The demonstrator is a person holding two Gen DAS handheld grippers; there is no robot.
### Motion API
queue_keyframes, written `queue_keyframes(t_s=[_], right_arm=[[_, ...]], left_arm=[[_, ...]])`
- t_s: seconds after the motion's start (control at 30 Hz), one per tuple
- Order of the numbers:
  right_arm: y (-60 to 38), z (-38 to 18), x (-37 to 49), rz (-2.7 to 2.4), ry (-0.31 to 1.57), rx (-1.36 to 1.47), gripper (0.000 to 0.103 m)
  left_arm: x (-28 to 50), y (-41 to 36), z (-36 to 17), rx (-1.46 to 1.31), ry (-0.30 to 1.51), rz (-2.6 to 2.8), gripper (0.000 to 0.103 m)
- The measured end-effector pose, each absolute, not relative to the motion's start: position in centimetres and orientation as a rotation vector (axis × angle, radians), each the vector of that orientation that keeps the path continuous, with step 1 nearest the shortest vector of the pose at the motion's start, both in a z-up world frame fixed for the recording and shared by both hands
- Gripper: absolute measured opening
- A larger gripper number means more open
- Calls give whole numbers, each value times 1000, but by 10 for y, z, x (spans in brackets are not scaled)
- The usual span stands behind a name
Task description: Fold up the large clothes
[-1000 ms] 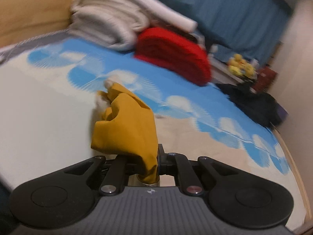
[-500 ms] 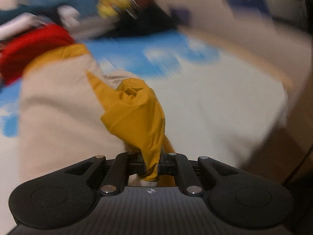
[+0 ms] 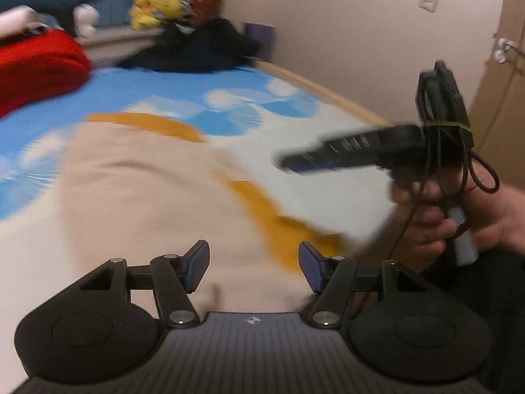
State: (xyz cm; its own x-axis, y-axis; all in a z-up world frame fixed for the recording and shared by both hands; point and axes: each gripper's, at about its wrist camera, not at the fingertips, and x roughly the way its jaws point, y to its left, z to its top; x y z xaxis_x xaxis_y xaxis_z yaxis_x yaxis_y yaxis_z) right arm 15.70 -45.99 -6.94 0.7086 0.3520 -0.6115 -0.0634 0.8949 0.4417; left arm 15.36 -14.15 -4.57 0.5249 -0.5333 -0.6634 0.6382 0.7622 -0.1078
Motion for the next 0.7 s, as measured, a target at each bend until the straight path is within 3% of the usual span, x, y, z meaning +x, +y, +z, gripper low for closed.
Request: queue_keyframes(t_s=[0.1, 0.27, 0.33, 0.4, 0.43, 0.7], right_arm=[[-441, -92, 171, 182, 885, 336, 39], [-422, -119, 177, 149, 1029, 258, 39], [-412, -121, 174, 139, 1033, 193, 39], [-410, -120, 171, 138, 1027, 172, 23], [-410, -117, 169, 143, 1023, 168, 1], [-444, -79, 135, 74, 816, 272, 0]], left_arm=[[165, -101, -56, 216, 739, -607, 66], [194, -52, -80, 72, 804, -460, 66], [207, -44, -78, -33, 817, -462, 75], [221, -41, -80, -74, 849, -458, 79], [226, -42, -83, -88, 875, -458, 79], [237, -45, -96, -143, 953, -468, 79]])
